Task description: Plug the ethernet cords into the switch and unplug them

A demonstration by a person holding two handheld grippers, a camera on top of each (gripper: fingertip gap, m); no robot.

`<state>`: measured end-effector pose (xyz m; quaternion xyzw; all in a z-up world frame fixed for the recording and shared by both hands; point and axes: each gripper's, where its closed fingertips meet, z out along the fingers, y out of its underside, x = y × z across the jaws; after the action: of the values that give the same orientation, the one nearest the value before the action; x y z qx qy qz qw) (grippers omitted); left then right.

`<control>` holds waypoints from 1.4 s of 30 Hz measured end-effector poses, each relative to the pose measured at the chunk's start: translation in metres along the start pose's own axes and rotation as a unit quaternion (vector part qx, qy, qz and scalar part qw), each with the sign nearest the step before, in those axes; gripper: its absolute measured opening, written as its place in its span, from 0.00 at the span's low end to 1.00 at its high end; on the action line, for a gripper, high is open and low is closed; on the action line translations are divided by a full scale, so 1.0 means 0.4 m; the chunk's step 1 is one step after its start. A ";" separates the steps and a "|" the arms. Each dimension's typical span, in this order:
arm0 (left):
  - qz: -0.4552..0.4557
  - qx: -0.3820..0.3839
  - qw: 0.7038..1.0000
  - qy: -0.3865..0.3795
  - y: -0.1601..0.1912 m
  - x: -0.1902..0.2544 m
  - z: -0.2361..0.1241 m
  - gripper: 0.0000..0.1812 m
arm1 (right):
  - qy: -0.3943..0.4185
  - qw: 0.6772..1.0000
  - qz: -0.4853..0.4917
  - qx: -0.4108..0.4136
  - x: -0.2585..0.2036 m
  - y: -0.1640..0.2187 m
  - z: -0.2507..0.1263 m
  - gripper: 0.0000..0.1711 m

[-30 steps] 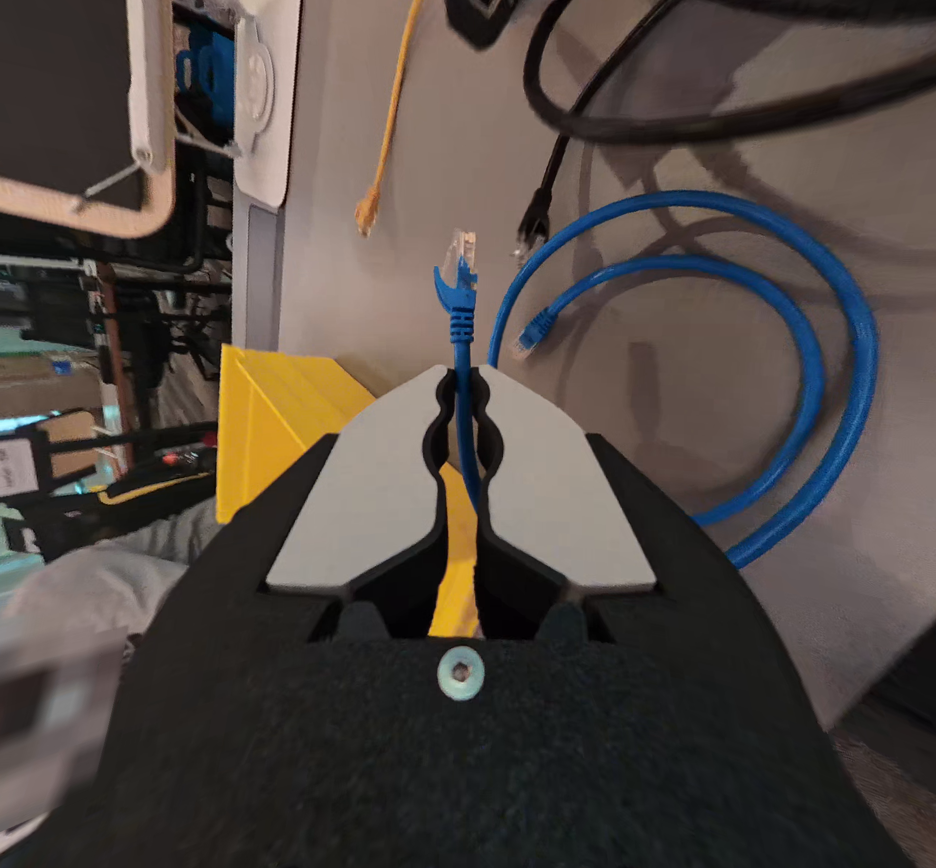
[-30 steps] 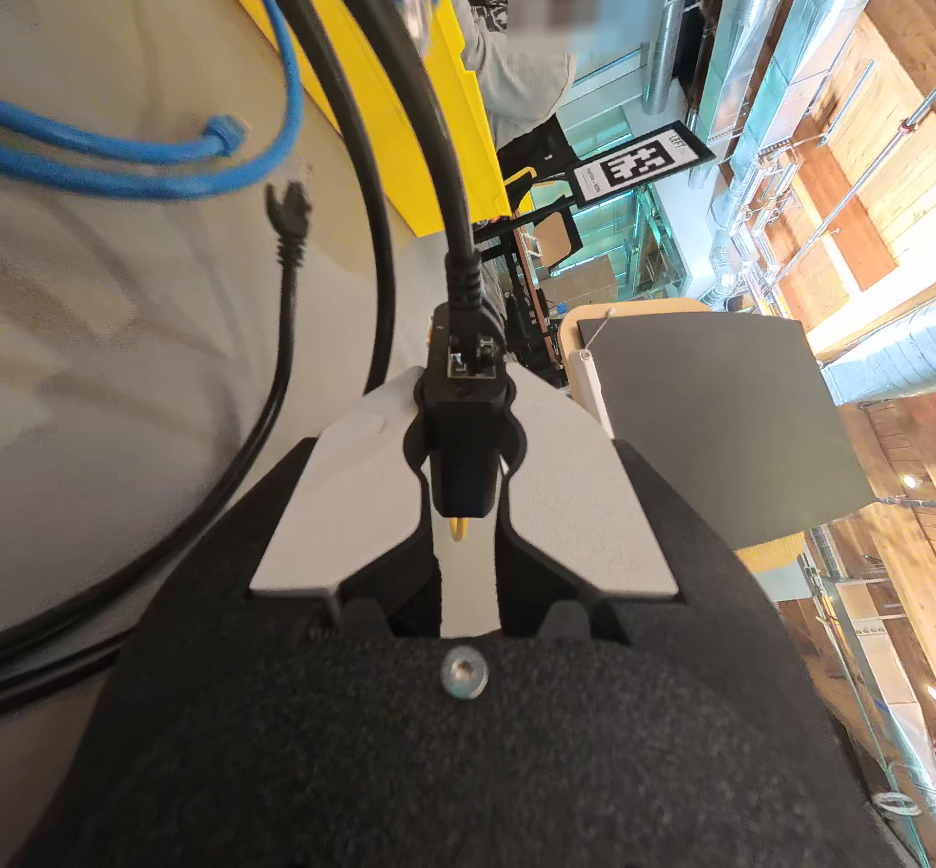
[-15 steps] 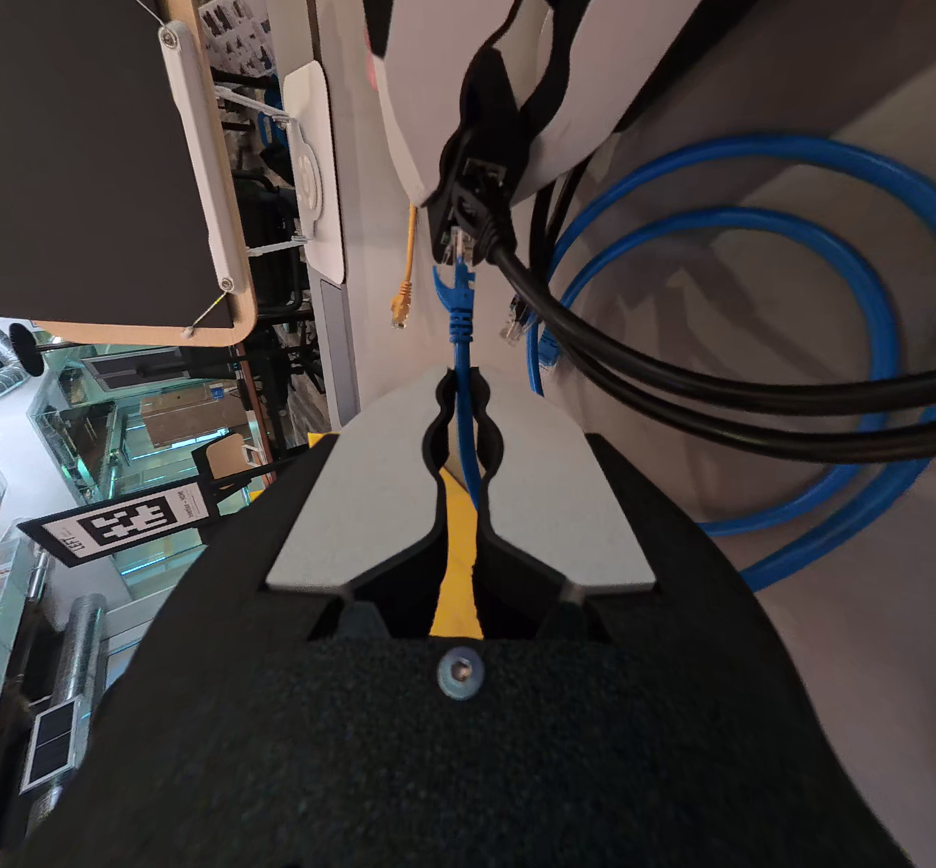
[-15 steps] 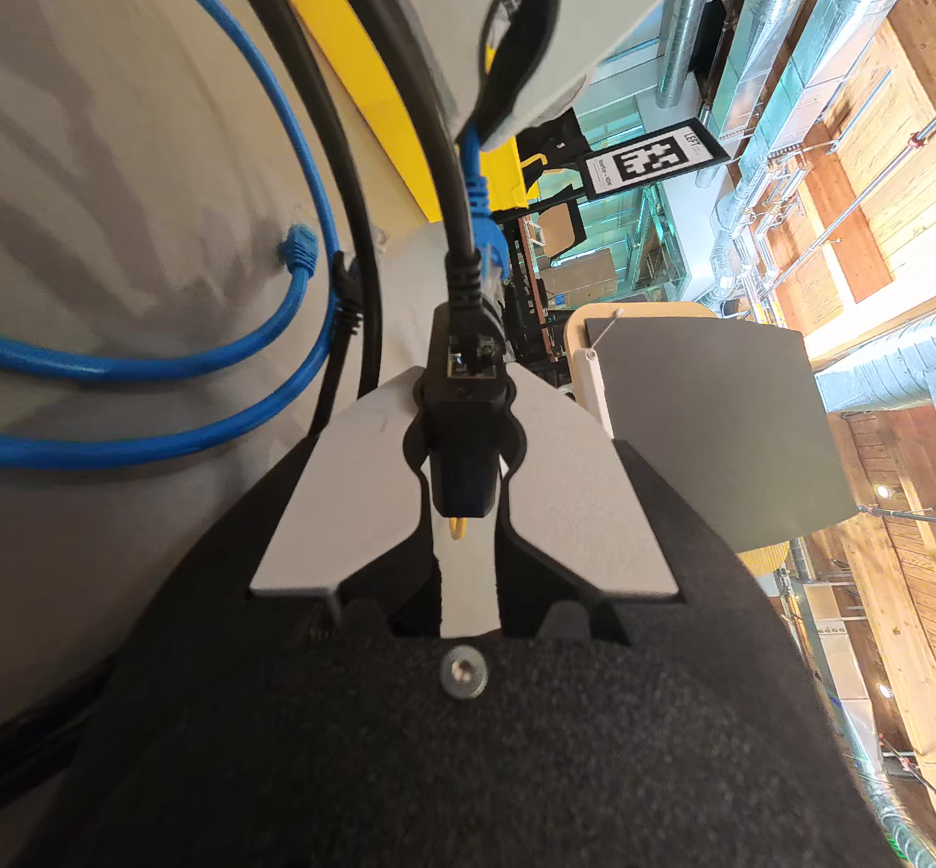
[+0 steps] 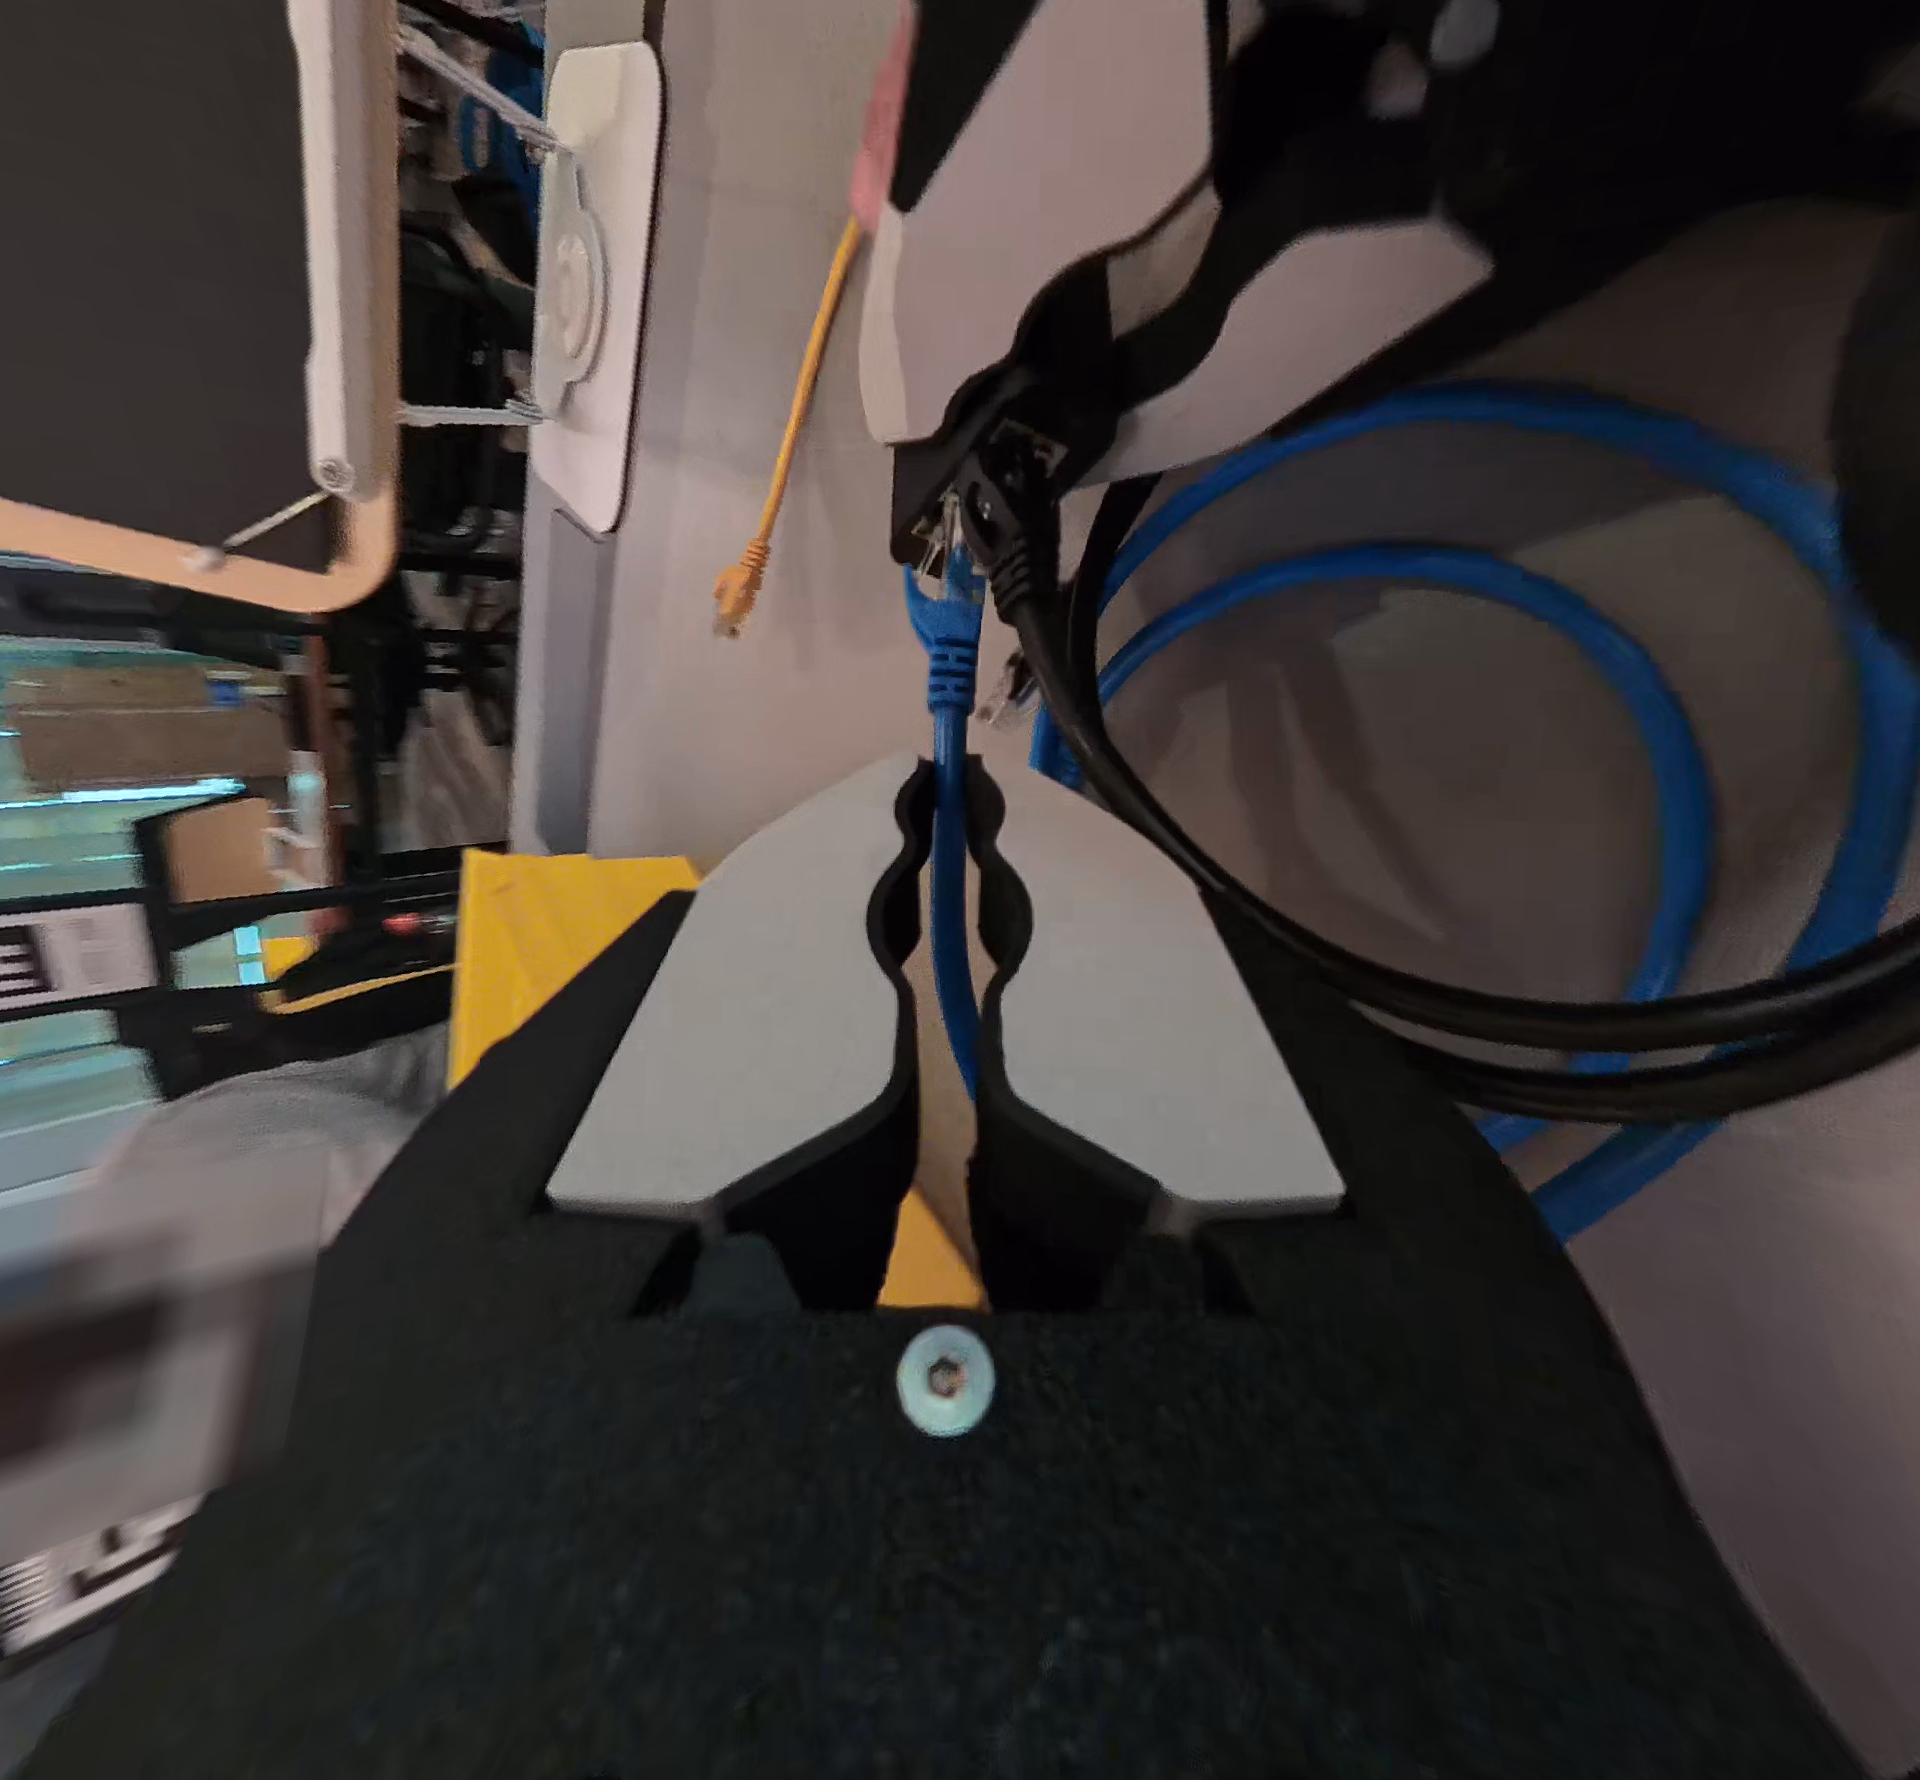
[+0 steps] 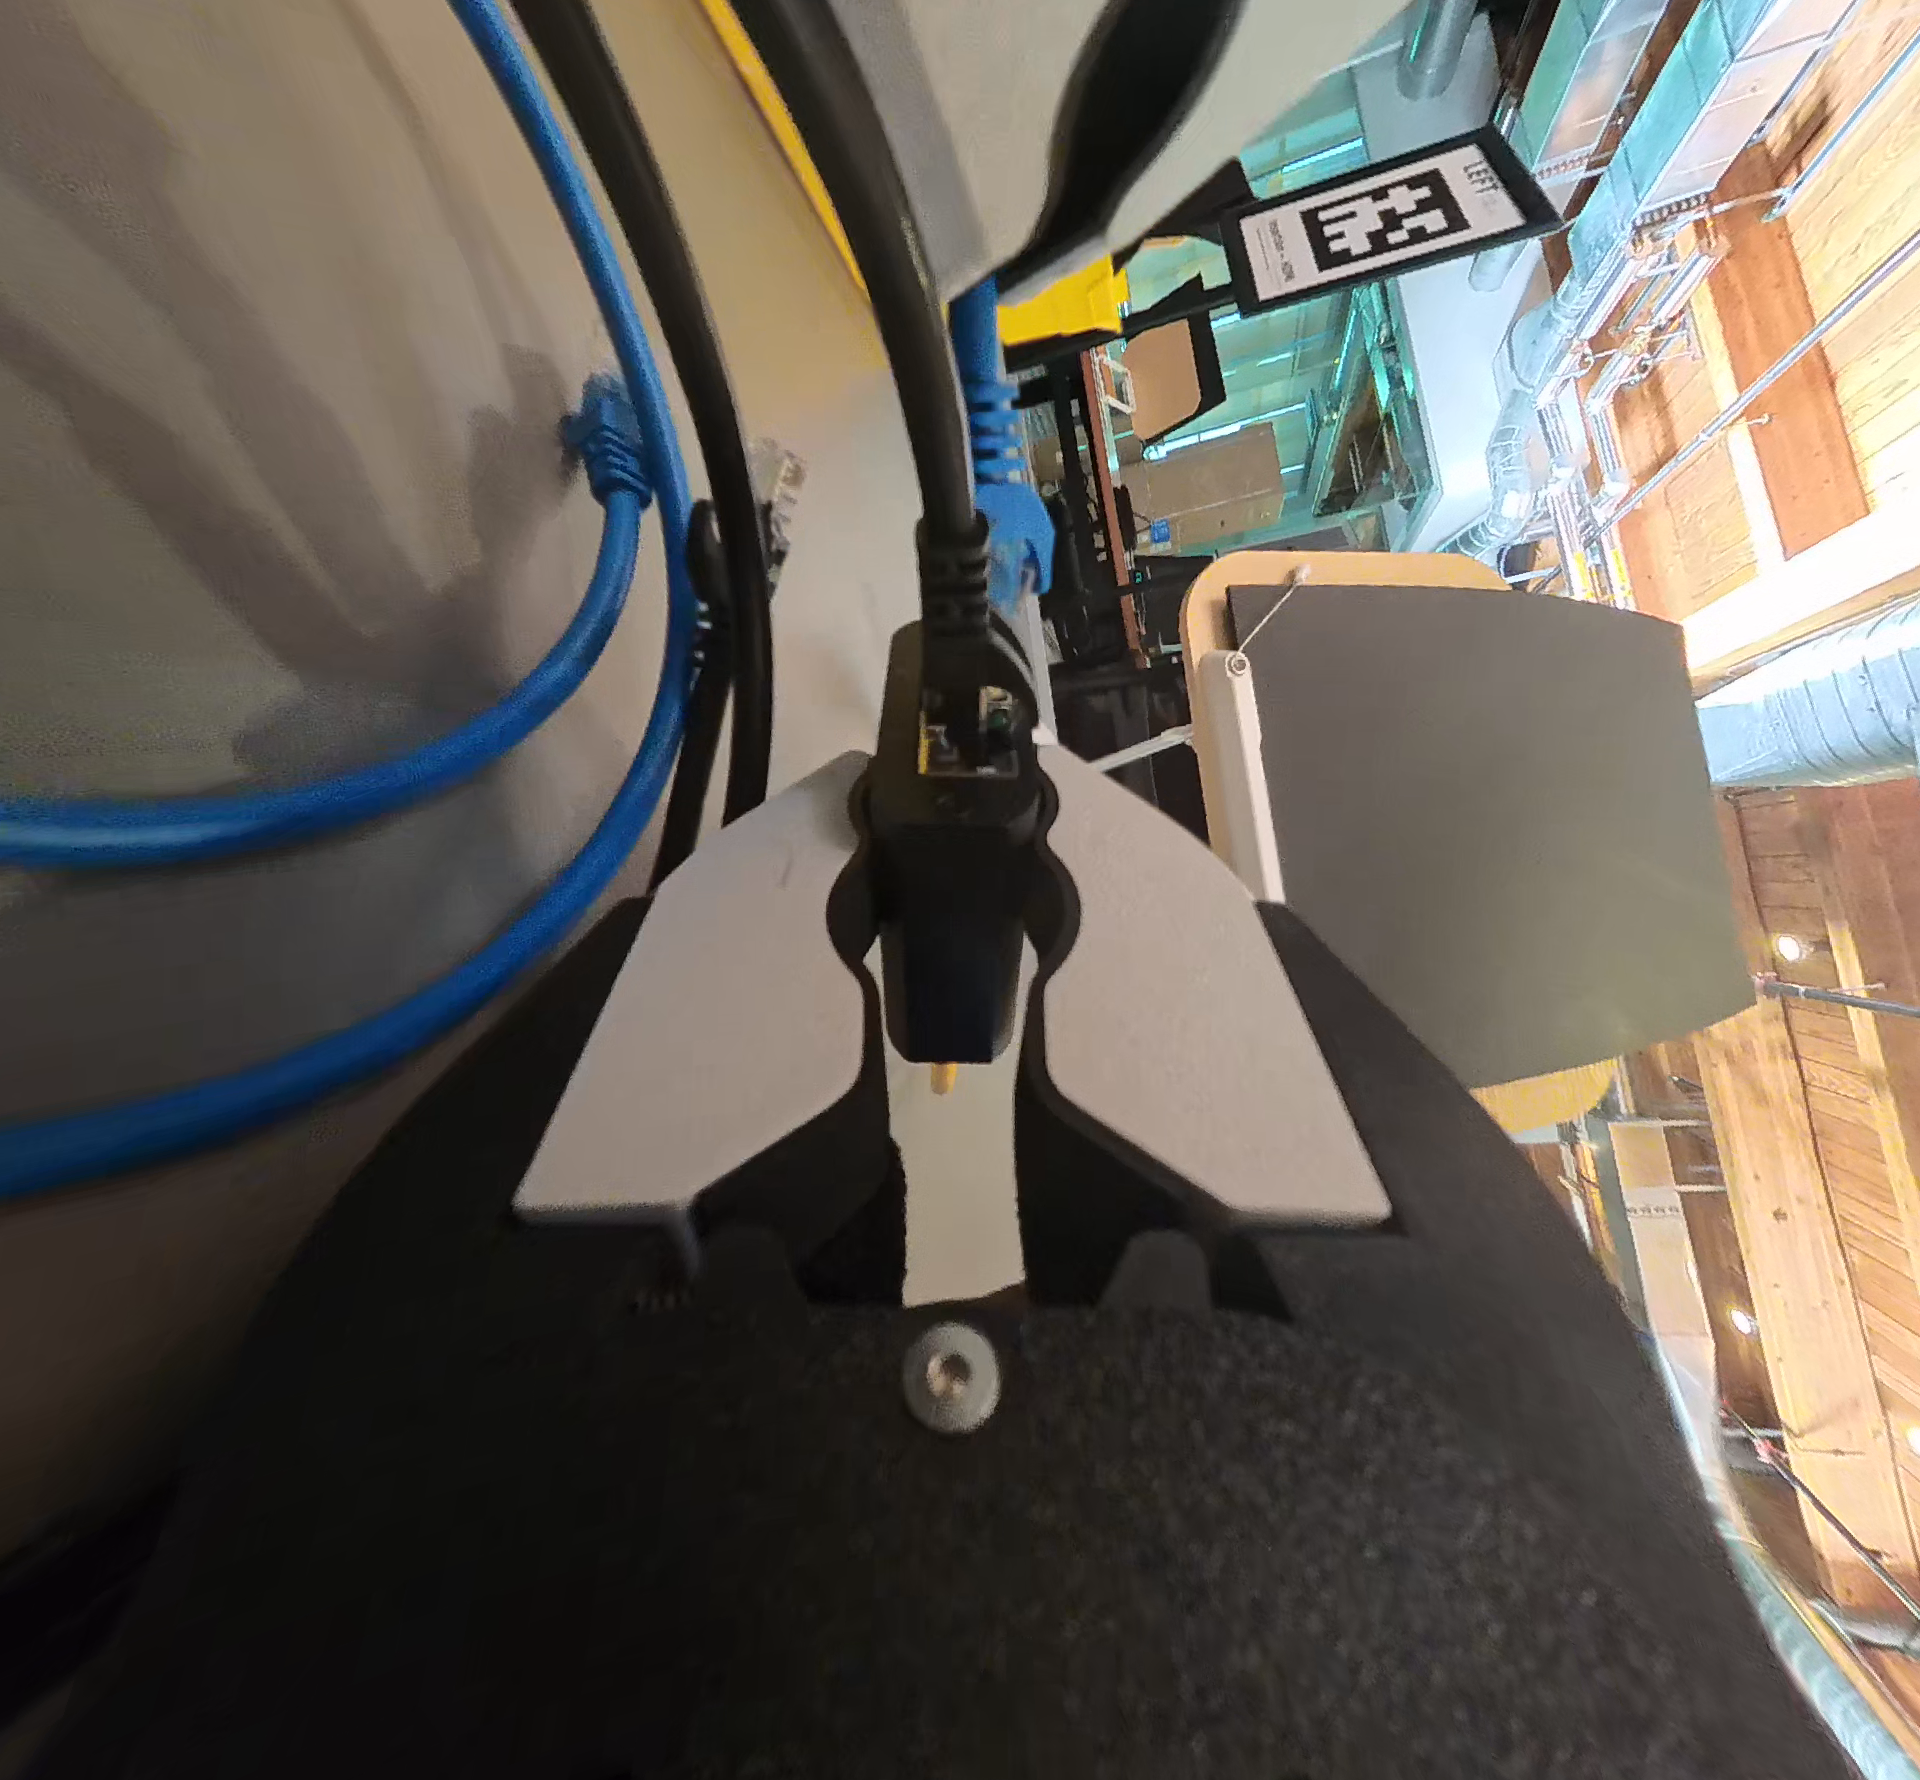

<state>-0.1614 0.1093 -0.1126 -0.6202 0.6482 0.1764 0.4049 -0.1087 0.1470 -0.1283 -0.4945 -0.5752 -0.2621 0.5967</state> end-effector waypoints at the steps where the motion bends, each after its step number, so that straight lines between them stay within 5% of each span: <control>1: -0.024 0.012 1.000 0.012 -0.006 0.001 0.000 0.03 | 0.002 1.000 -0.003 -0.005 0.000 0.003 0.002 0.14; 7: -0.198 0.083 0.970 0.118 -0.017 0.004 0.014 0.03 | 0.012 1.000 0.009 -0.016 0.011 0.018 0.006 0.14; 15: -0.380 0.172 0.862 0.287 -0.021 0.033 0.031 0.03 | 0.015 1.000 0.023 -0.005 0.018 0.016 0.002 0.14; 18: -0.436 0.200 0.800 0.359 -0.030 0.044 0.016 0.03 | 0.024 0.999 0.021 0.013 0.026 0.004 -0.005 0.14; 22: -0.521 0.252 0.652 0.490 -0.054 0.031 -0.027 0.07 | 0.036 0.998 0.025 0.034 0.037 -0.017 -0.015 0.14; 24: -0.531 0.245 0.622 0.521 -0.051 0.042 -0.027 0.06 | 0.040 0.998 0.023 0.037 0.040 -0.021 -0.018 0.14; 31: -0.531 0.244 0.643 0.495 -0.030 0.040 -0.025 0.05 | 0.038 0.999 0.018 0.031 0.039 -0.007 -0.016 0.14; 37: -0.354 0.217 0.845 0.338 -0.011 0.028 -0.029 0.05 | 0.040 0.999 0.011 0.029 0.038 -0.015 -0.015 0.14; 40: -0.286 0.175 0.898 0.286 -0.013 0.030 -0.025 0.05 | 0.035 0.999 0.003 0.040 0.029 -0.036 -0.017 0.14; 42: -0.280 0.152 0.905 0.282 -0.012 0.033 -0.019 0.05 | 0.035 0.999 -0.002 0.038 0.025 -0.041 -0.016 0.14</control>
<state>-0.1580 0.0944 -0.1166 -0.7309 0.5541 -0.2267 0.3275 -0.1185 0.1376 -0.1130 -0.4608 -0.5648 -0.2579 0.6341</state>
